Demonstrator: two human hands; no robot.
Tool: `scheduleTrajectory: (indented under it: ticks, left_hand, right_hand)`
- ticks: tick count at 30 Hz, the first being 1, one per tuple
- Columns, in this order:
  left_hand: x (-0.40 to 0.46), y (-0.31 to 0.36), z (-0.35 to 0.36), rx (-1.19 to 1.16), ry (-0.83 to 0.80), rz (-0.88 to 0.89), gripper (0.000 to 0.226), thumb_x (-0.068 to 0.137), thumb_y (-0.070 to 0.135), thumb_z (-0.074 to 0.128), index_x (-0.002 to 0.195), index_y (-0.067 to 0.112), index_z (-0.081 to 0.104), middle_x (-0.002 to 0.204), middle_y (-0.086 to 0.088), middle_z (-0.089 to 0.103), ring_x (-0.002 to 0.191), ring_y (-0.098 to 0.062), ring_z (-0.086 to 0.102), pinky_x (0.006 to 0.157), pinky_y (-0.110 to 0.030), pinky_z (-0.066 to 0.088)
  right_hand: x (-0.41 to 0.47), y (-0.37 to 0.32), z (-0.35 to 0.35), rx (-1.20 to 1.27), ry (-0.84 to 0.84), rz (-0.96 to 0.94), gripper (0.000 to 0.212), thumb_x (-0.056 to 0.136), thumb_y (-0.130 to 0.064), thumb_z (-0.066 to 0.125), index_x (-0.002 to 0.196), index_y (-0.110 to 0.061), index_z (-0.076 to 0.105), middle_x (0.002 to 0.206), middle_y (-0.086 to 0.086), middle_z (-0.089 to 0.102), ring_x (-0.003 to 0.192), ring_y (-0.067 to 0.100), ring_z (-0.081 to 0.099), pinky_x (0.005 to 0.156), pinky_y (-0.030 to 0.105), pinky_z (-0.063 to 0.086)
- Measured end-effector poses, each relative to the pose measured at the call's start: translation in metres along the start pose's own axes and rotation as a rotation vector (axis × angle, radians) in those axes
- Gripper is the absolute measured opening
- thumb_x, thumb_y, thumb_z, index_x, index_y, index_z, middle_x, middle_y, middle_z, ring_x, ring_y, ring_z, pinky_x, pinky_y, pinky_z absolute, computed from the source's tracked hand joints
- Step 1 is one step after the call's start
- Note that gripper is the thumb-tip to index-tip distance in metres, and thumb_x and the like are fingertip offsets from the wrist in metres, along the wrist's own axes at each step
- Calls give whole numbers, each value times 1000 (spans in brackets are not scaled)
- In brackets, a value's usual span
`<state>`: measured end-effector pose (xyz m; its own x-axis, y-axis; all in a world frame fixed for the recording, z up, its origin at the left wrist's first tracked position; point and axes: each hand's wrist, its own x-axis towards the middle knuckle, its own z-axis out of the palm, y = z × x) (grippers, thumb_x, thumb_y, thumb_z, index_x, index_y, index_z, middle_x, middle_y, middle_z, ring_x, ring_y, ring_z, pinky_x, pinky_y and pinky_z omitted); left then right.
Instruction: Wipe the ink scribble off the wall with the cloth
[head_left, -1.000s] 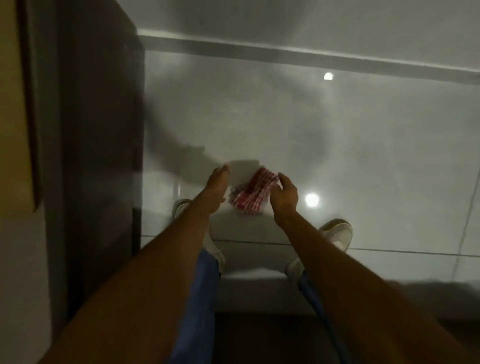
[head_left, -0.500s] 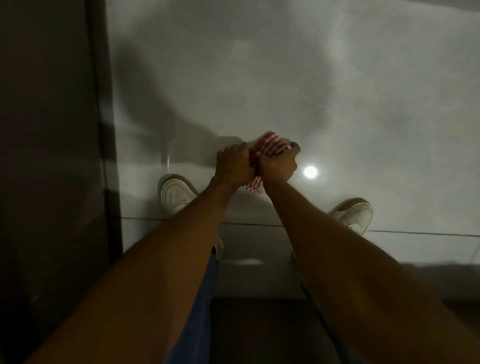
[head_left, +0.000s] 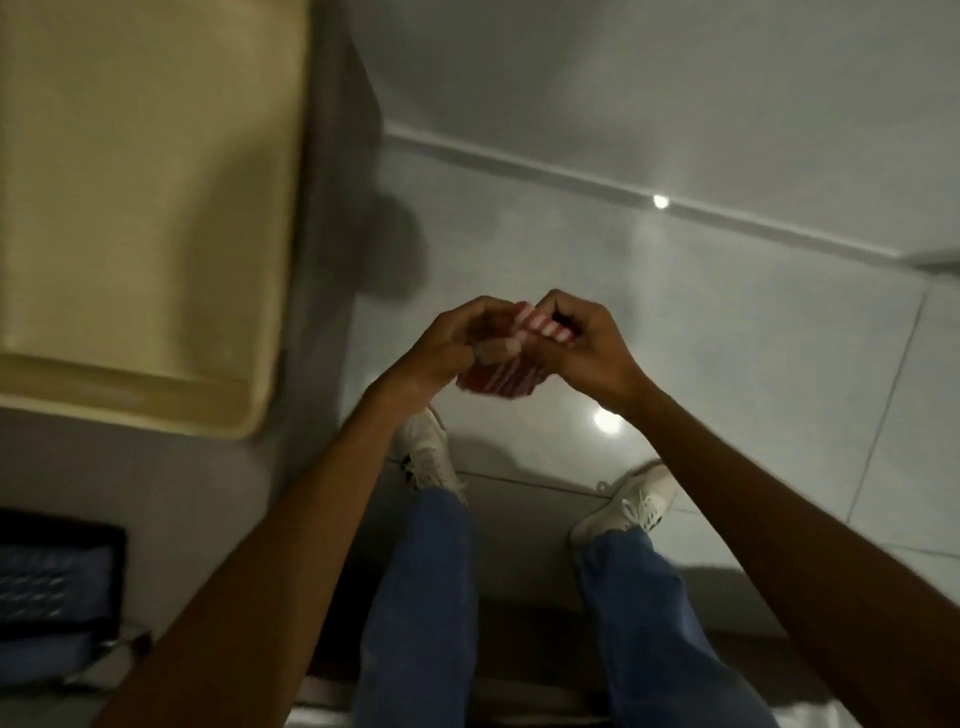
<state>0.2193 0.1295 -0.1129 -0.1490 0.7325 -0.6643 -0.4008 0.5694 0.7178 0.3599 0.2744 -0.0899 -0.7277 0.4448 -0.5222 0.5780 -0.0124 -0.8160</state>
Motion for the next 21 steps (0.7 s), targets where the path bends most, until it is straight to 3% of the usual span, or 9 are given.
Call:
scheduleTrajectory:
  ticks: [3, 5, 8, 11, 13, 15, 18, 21]
  left_hand:
    - [-59, 69, -31, -86, 86, 23, 62, 64, 46, 92, 121, 41, 68, 123, 7, 78, 118, -15, 75, 96, -32, 64]
    - [-87, 96, -54, -151, 171, 73, 63, 64, 34, 99, 121, 33, 73, 118, 7, 82, 112, -14, 78, 91, -29, 65]
    - [-109, 116, -101, -309, 427, 166, 55, 71, 25, 91, 124, 18, 76, 119, -4, 83, 109, -23, 80, 89, -35, 67]
    - [-111, 113, -159, -389, 638, 183, 49, 73, 30, 91, 117, 14, 76, 99, -1, 84, 84, -21, 80, 66, -32, 64]
    - [-97, 92, -188, -349, 753, 104, 44, 83, 28, 90, 121, 11, 75, 96, -2, 81, 87, -25, 80, 70, -38, 66]
    - [-80, 70, -203, -195, 855, -22, 42, 88, 29, 87, 124, 13, 74, 109, -4, 79, 106, -30, 77, 90, -46, 67]
    - [-70, 58, -204, 268, 946, -99, 48, 90, 42, 80, 126, 12, 70, 123, -9, 75, 115, -32, 71, 99, -47, 60]
    - [-80, 71, -180, 760, 1043, -110, 74, 90, 46, 76, 151, 10, 51, 154, -17, 50, 142, -39, 48, 116, -53, 38]
  right_hand:
    - [16, -110, 1, 185, 85, -36, 14, 97, -20, 74, 87, -25, 64, 84, -9, 69, 83, 12, 69, 77, 31, 58]
    - [39, -173, 17, 251, 128, -51, 14, 96, -22, 75, 89, -23, 63, 88, -8, 71, 87, 12, 69, 82, 31, 58]
    - [85, -247, 53, 255, 68, -89, 18, 91, -20, 80, 97, -20, 64, 95, -5, 72, 90, 11, 70, 81, 27, 58]
    - [144, -284, 96, 30, -141, -168, 33, 89, -7, 77, 119, -11, 64, 120, 9, 72, 111, 24, 71, 89, 37, 62]
    - [180, -287, 128, -299, -181, -221, 47, 88, -9, 75, 133, -8, 60, 133, 13, 67, 122, 28, 66, 90, 34, 58]
    - [206, -273, 157, -597, -182, -222, 53, 91, -15, 70, 142, -9, 54, 140, 13, 63, 127, 29, 63, 84, 28, 50]
    - [213, -258, 177, -853, -146, -186, 51, 96, -11, 60, 145, -3, 47, 142, 18, 60, 129, 35, 61, 91, 34, 51]
    - [188, -255, 171, -891, 67, -336, 60, 90, -3, 58, 149, -6, 48, 141, 19, 61, 131, 38, 58, 106, 44, 51]
